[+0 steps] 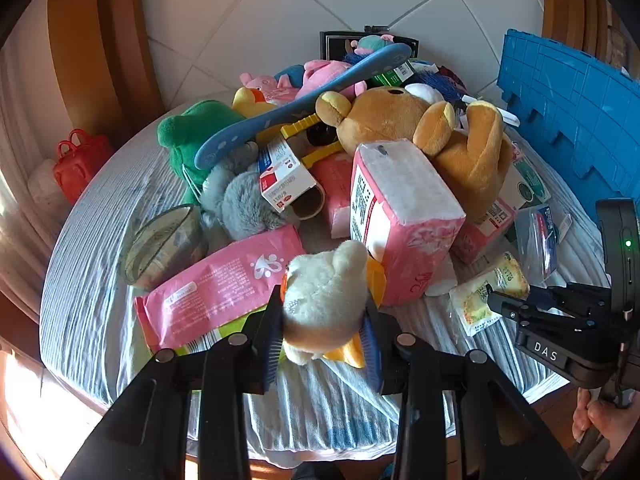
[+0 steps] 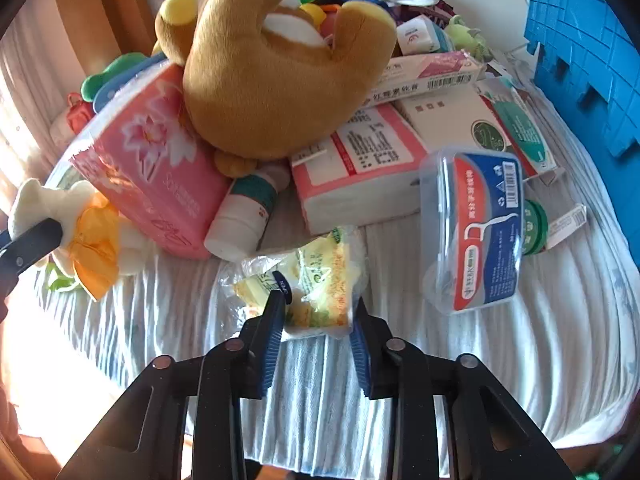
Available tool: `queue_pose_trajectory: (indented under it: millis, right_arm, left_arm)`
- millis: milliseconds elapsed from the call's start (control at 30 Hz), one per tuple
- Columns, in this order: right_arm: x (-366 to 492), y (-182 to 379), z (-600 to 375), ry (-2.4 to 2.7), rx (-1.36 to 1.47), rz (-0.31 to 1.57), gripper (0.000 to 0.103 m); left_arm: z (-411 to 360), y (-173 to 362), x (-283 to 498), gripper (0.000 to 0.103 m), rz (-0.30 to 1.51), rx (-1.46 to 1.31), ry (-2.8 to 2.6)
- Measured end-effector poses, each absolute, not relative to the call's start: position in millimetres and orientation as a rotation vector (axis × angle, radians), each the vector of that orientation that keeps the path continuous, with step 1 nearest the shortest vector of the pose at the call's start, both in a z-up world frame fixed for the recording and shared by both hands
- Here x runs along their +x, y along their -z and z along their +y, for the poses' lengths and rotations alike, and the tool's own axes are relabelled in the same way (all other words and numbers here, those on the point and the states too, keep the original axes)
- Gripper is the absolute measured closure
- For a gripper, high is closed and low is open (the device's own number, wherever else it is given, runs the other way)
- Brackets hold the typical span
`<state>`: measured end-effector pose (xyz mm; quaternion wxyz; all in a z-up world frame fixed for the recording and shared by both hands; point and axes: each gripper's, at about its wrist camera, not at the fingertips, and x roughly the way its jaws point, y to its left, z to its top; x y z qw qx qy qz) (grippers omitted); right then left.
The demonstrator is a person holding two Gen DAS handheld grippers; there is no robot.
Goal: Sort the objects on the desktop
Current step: 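Lift the plush duck and snack packet and carry both toward the blue crate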
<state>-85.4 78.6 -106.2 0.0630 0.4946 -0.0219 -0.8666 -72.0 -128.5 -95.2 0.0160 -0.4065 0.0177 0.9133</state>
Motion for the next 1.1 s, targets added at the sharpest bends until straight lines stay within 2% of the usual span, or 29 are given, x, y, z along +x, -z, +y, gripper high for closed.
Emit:
queue_pose_trajectory:
  millis: [133, 233, 833, 1100]
  right_arm:
    - [-77, 85, 85, 2.632, 1.436, -0.109, 0.086]
    - [-70, 67, 85, 2.652, 1.376, -0.133, 0.088]
    - [-60, -65, 85, 2.959, 0.974, -0.102, 0.088]
    - [-52, -112, 106, 3.116, 0.822, -0.111, 0.088]
  left_arm:
    - [-133, 75, -69, 0.069, 0.053, -1.202, -2.878]
    - [-138, 56, -68, 0.069, 0.038, -1.133, -2.914]
    - [-132, -44, -93, 0.069, 0.085, -0.747, -2.875]
    - [-90, -66, -108, 0.069, 0.117, -0.683, -2.77]
